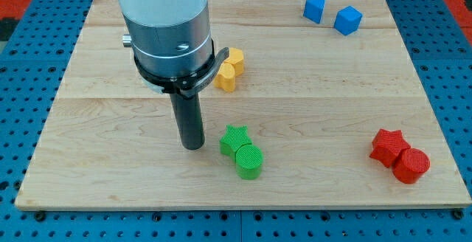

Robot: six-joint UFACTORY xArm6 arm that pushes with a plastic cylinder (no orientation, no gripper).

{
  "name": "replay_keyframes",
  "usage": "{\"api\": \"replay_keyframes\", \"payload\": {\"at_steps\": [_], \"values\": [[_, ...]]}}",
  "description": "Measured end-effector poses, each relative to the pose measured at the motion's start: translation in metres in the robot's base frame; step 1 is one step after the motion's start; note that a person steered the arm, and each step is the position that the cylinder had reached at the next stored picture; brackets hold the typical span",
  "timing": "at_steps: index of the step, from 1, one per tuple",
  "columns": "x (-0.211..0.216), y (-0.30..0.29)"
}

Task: Separate the green circle from green star

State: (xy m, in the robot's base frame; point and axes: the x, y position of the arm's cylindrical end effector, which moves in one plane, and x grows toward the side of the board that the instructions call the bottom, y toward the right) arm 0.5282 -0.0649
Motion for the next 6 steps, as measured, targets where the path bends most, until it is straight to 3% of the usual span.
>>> {"api": "replay_keyframes", "payload": {"at_steps": [6], "values": [[-0.027, 0.032]]}}
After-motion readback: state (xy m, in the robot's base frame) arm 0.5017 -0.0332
